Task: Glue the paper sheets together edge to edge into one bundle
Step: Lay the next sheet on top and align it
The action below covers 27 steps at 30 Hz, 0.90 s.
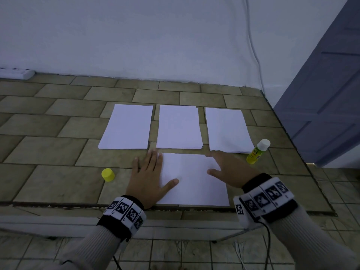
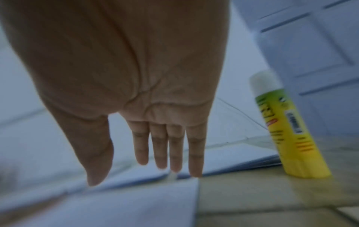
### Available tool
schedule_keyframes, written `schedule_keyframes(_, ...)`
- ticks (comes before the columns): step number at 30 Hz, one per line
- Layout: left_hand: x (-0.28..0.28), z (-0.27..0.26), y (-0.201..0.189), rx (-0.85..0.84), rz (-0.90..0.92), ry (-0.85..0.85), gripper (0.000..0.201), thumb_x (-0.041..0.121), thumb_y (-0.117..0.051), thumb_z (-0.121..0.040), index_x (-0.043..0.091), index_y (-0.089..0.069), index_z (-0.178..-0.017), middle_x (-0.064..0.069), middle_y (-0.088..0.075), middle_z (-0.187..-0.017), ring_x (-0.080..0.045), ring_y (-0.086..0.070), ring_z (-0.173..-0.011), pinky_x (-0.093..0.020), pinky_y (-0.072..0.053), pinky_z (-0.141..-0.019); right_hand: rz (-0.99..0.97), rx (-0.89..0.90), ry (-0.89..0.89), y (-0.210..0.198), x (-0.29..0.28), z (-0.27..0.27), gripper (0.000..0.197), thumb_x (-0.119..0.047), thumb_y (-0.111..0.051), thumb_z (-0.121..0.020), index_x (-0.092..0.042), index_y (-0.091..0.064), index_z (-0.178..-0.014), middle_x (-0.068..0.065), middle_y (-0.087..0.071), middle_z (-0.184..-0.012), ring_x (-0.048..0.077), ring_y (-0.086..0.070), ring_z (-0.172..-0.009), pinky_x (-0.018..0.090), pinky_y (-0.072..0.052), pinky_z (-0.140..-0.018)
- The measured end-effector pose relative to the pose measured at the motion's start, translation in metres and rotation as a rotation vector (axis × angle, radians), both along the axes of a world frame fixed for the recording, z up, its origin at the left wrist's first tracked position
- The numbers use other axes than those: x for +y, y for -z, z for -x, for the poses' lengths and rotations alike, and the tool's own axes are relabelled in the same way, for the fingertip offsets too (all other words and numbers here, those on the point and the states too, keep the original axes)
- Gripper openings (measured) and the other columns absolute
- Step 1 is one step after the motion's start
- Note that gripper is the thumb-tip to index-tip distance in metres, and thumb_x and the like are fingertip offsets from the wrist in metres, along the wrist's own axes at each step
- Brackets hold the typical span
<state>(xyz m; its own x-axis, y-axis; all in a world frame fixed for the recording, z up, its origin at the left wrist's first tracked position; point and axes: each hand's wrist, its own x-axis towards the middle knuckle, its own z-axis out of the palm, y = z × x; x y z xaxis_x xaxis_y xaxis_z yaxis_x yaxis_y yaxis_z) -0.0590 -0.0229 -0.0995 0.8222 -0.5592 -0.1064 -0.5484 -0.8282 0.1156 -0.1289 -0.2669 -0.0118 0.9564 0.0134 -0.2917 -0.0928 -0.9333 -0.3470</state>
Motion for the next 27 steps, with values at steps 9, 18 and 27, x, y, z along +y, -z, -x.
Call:
schedule_keyframes(9, 0.000, 0.000, -0.002, 0.004, -0.021, -0.005, 0.128, 0.094, 0.016, -0.058, 0.011, 0.003, -0.155, -0.005, 0.012, -0.162, -0.019, 0.014, -0.149, -0.051, 0.009, -0.118, 0.366, -0.024, -0.058, 0.025, 0.006, -0.027, 0.043, -0.032, -0.045, -0.095, -0.010, -0.038, -0.132, 0.008, -0.044, -0.124, 0.025, -0.045, -0.110, 0.039, -0.044, -0.088)
schedule_keyframes(18, 0.000, 0.001, -0.004, -0.006, -0.017, 0.001, 0.122, 0.090, 0.024, -0.061, 0.015, 0.004, -0.155, -0.002, 0.015, -0.162, -0.019, 0.014, -0.149, -0.053, 0.006, -0.119, 0.051, 0.048, 0.043, 0.004, -0.013, -0.038, 0.024, 0.003, -0.040, -0.090, -0.009, -0.047, -0.109, 0.012, -0.057, -0.108, 0.026, -0.056, -0.097, 0.036, -0.050, -0.080)
schedule_keyframes(27, 0.002, -0.001, 0.004, -0.004, 0.088, -0.025, 0.112, 0.085, 0.016, -0.073, 0.007, 0.010, -0.154, -0.005, 0.009, -0.163, -0.016, 0.009, -0.150, -0.053, 0.000, -0.120, -0.105, -0.292, 0.139, -0.078, -0.052, -0.036, 0.016, -0.004, -0.059, -0.087, -0.018, -0.067, -0.090, -0.006, -0.059, -0.085, 0.001, -0.052, -0.072, 0.005, -0.038, -0.063)
